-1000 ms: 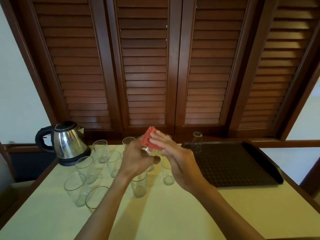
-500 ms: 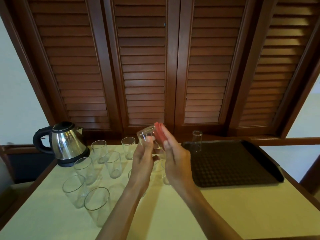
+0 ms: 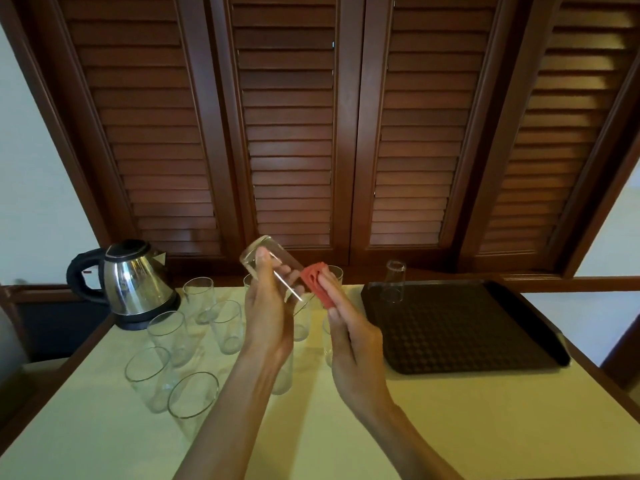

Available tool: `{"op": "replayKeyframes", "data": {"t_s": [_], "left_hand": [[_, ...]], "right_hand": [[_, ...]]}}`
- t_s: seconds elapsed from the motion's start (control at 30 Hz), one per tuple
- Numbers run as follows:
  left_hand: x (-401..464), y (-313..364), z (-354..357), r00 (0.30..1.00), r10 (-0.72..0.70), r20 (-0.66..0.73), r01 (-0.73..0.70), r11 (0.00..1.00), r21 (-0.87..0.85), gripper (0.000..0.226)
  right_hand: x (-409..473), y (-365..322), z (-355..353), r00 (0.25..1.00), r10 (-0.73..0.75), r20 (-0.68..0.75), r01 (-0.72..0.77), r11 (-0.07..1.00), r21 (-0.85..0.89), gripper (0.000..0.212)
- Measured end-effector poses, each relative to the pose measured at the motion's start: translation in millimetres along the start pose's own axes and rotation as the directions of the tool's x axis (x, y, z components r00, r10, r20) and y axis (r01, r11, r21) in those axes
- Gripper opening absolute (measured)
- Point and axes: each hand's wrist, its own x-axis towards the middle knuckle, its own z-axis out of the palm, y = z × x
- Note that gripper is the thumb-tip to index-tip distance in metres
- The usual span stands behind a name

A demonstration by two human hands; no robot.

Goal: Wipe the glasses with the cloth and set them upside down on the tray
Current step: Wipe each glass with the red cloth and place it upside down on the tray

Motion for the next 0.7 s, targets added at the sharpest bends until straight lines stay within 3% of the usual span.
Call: {"op": "replayKeyframes", "data": {"t_s": [0.13,0.23,0.37,0.47,0.53,0.57,0.63,0.7], "left_hand": [[-14,-5,8,0.986,-0.168,-0.003,0.166,0.973,-0.161,0.074],[-16,-8,7,0.966,-0.254,0.049,0.259,0.941,-0.219,0.074],[-9,-3,4,0.955,-0.296,0.029,0.295,0.932,-0.210,0.082],[-8,-2,4,0.949,-0.314,0.036,0.316,0.943,-0.103,0.075],[-8,-3,5,0.945,-0.324,0.045,0.327,0.940,-0.097,0.069],[-7,-3,6,0.947,-0.315,0.059,0.320,0.943,-0.094,0.067],[-7,-6,8,0.954,-0.279,0.106,0.289,0.953,-0.092,0.062],[-5,-14,3,0.957,-0.232,0.175,0.255,0.959,-0.121,0.050]], "right_hand": [[-13,1,14,0.987,0.024,-0.157,-0.011,0.997,0.081,0.048],[-22,6,18,0.996,-0.008,-0.094,0.014,0.998,0.067,0.049],[-18,23,1,0.975,-0.123,0.186,0.152,0.977,-0.151,0.056],[10,30,-23,0.850,-0.118,0.513,0.389,0.798,-0.461,0.088],[26,28,-29,0.782,-0.104,0.615,0.512,0.670,-0.537,0.102],[29,24,-27,0.773,-0.099,0.627,0.521,0.663,-0.538,0.104],[28,14,-20,0.810,-0.084,0.581,0.405,0.797,-0.449,0.100],[22,-1,-18,0.863,0.084,0.499,-0.010,0.989,-0.148,0.097]]}}
